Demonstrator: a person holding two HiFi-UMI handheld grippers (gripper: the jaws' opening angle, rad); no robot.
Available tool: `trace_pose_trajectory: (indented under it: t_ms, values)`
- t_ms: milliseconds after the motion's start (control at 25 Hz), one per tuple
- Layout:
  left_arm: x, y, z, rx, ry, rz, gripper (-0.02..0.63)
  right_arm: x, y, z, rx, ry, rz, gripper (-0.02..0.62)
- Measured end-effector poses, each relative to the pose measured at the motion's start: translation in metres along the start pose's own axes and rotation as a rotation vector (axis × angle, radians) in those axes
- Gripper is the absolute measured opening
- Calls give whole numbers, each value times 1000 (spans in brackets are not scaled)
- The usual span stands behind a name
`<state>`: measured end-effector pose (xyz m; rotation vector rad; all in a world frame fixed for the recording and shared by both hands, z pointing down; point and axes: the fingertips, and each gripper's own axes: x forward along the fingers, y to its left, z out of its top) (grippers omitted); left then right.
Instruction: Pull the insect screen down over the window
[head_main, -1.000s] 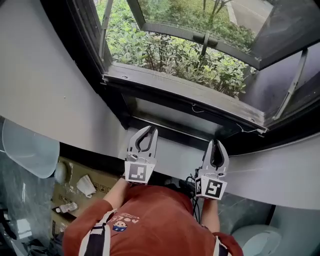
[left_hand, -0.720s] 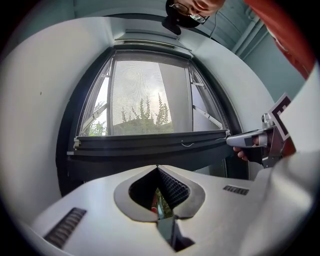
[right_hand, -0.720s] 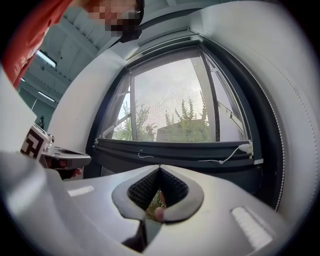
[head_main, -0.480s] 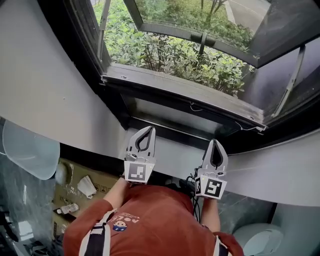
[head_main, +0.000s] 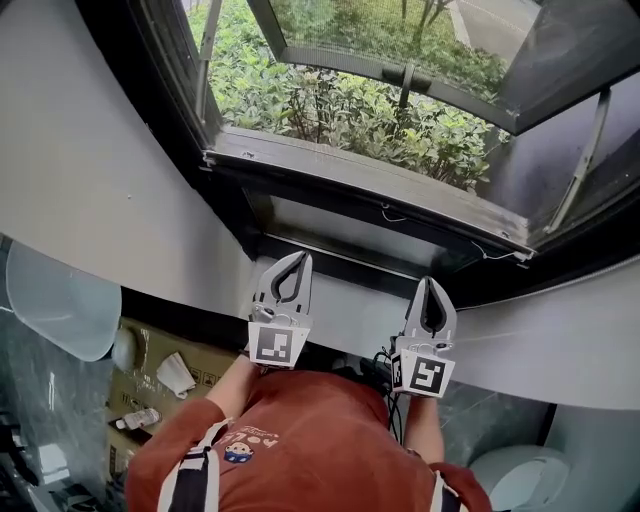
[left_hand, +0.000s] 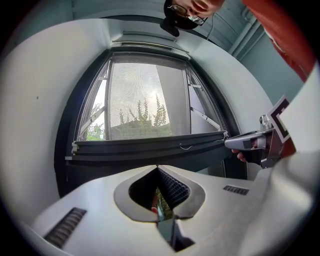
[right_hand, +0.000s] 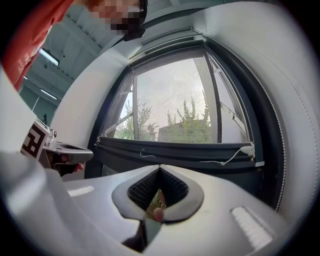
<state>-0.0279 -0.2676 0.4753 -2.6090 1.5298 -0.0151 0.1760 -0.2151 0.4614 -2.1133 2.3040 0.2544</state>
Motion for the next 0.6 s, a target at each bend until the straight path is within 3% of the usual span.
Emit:
trace_pose_trajectory:
  t_ms: [600]
  values:
    - [4,0,6,6,-10,-8,6,6,1,4,-22,-4,9,11]
